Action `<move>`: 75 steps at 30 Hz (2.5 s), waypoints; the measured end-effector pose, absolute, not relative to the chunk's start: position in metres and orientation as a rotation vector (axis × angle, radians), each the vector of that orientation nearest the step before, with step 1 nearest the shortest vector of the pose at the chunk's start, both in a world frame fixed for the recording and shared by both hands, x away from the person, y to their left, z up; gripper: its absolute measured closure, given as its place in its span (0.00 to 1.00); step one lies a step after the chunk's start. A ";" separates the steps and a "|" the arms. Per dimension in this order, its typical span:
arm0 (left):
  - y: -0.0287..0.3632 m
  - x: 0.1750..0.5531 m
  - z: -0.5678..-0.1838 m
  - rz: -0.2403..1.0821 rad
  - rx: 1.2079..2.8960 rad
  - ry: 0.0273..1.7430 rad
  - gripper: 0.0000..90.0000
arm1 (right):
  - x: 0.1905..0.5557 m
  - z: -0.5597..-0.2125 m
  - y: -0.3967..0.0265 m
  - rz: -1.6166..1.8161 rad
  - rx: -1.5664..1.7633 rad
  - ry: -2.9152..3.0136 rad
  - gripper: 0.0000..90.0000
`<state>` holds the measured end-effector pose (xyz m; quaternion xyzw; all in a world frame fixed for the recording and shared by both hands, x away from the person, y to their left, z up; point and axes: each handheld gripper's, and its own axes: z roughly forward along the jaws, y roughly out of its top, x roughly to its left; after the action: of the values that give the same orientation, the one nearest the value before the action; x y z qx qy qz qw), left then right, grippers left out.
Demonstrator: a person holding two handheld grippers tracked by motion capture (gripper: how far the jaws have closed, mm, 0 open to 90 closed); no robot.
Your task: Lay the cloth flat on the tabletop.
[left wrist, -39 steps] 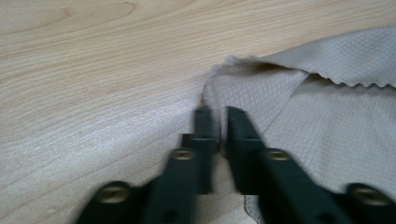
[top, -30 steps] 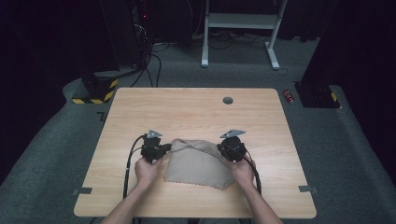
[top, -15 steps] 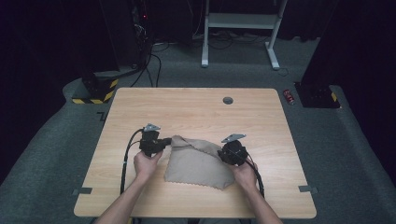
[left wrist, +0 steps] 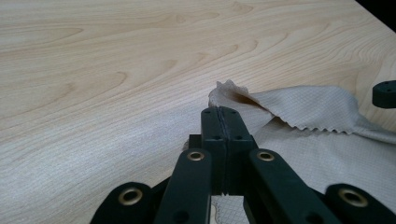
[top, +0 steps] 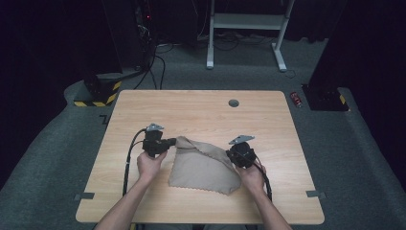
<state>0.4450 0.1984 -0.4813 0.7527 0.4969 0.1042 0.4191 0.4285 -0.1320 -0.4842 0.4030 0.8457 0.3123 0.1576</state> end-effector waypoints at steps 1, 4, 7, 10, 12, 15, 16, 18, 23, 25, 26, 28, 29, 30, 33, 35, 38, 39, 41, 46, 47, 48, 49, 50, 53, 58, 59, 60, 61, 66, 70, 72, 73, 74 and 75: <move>0.199 0.446 -0.482 0.265 1.892 1.248 1.00 | 0.429 -0.483 -0.132 0.897 1.156 2.427 1.00; 0.200 0.449 -0.484 0.254 1.872 1.262 1.00 | 0.429 -0.486 -0.128 0.865 1.132 2.462 0.96; 0.201 0.451 -0.486 0.242 1.858 1.268 1.00 | 0.429 -0.496 -0.124 0.849 1.135 2.476 0.87; 0.202 0.451 -0.486 0.234 1.861 1.267 1.00 | 0.428 -0.504 -0.122 0.819 1.135 2.500 0.87; 0.202 0.450 -0.485 0.232 1.863 1.264 1.00 | 0.426 -0.505 -0.120 0.822 1.116 2.502 0.95; 0.203 0.448 -0.482 0.235 1.857 1.257 1.00 | 0.424 -0.503 -0.116 0.775 1.069 2.506 0.98; 0.204 0.448 -0.481 0.233 1.854 1.255 1.00 | 0.425 -0.503 -0.115 0.773 1.075 2.506 0.98; 0.205 0.448 -0.481 0.232 1.844 1.258 1.00 | 0.425 -0.501 -0.117 0.793 1.094 2.499 0.98; 0.209 0.446 -0.478 0.221 1.828 1.263 1.00 | 0.426 -0.486 -0.122 0.843 1.105 2.470 0.98; 0.210 0.446 -0.476 0.216 1.817 1.262 1.00 | 0.428 -0.481 -0.122 0.855 1.092 2.464 0.98; 0.211 0.446 -0.476 0.217 1.818 1.259 1.00 | 0.428 -0.479 -0.122 0.857 1.095 2.466 0.98; 0.211 0.446 -0.475 0.213 1.810 1.264 1.00 | 0.430 -0.476 -0.122 0.871 1.093 2.467 0.98; 0.212 0.446 -0.475 0.211 1.807 1.266 1.00 | 0.431 -0.475 -0.122 0.876 1.098 2.467 0.98; 0.212 0.446 -0.476 0.208 1.802 1.268 1.00 | 0.432 -0.475 -0.121 0.878 1.100 2.469 0.98; 0.211 0.449 -0.475 0.216 1.823 1.264 1.00 | 0.435 -0.476 -0.121 0.871 1.125 2.473 0.97; 0.208 0.453 -0.472 0.220 1.829 1.260 1.00 | 0.439 -0.481 -0.121 0.843 1.156 2.492 0.95; 0.206 0.456 -0.472 0.222 1.823 1.259 1.00 | 0.439 -0.487 -0.122 0.839 1.166 2.483 0.90; 0.205 0.457 -0.474 0.219 1.823 1.265 1.00 | 0.437 -0.488 -0.122 0.847 1.153 2.478 0.90; 0.204 0.458 -0.478 0.212 1.838 1.273 1.00 | 0.433 -0.489 -0.119 0.859 1.121 2.480 0.89; 0.202 0.459 -0.479 0.207 1.826 1.274 1.00 | 0.431 -0.494 -0.108 0.862 1.068 2.492 0.80; 0.202 0.459 -0.479 0.207 1.825 1.273 1.00 | 0.432 -0.495 -0.106 0.864 1.062 2.494 0.77; 0.203 0.460 -0.479 0.205 1.827 1.272 1.00 | 0.433 -0.496 -0.104 0.872 1.064 2.491 0.75; 0.203 0.460 -0.479 0.205 1.827 1.271 1.00 | 0.433 -0.497 -0.102 0.873 1.064 2.490 0.73; 0.203 0.460 -0.479 0.207 1.827 1.272 1.00 | 0.434 -0.499 -0.099 0.874 1.050 2.491 0.73; 0.205 0.459 -0.478 0.194 1.815 1.274 1.00 | 0.436 -0.504 -0.094 0.839 1.044 2.501 0.72; 0.206 0.458 -0.475 0.196 1.818 1.261 1.00 | 0.438 -0.507 -0.095 0.805 1.023 2.489 0.90; 0.206 0.457 -0.475 0.195 1.817 1.261 1.00 | 0.439 -0.506 -0.096 0.801 1.028 2.485 0.92; 0.206 0.458 -0.475 0.195 1.816 1.261 1.00 | 0.440 -0.506 -0.097 0.802 1.029 2.484 0.95; 0.207 0.458 -0.475 0.195 1.817 1.260 1.00 | 0.440 -0.506 -0.098 0.807 1.037 2.481 0.97; 0.207 0.458 -0.475 0.190 1.816 1.261 1.00 | 0.441 -0.499 -0.106 0.868 1.086 2.449 0.97; 0.205 0.459 -0.477 0.190 1.815 1.263 1.00 | 0.443 -0.495 -0.111 0.882 1.117 2.445 0.96; 0.204 0.460 -0.478 0.186 1.812 1.265 1.00 | 0.444 -0.492 -0.111 0.874 1.112 2.447 0.96; 0.203 0.460 -0.479 0.180 1.812 1.266 1.00 | 0.445 -0.492 -0.111 0.873 1.108 2.446 0.96; 0.203 0.460 -0.479 0.181 1.818 1.262 1.00 | 0.446 -0.490 -0.110 0.876 1.110 2.448 0.96; 0.202 0.460 -0.479 0.181 1.813 1.263 1.00 | 0.447 -0.489 -0.110 0.877 1.115 2.450 0.96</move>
<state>0.4602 0.2023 -0.4791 0.7319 0.5099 0.0730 0.4460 0.4469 -0.1098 -0.4891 0.3890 0.8550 0.3062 0.1547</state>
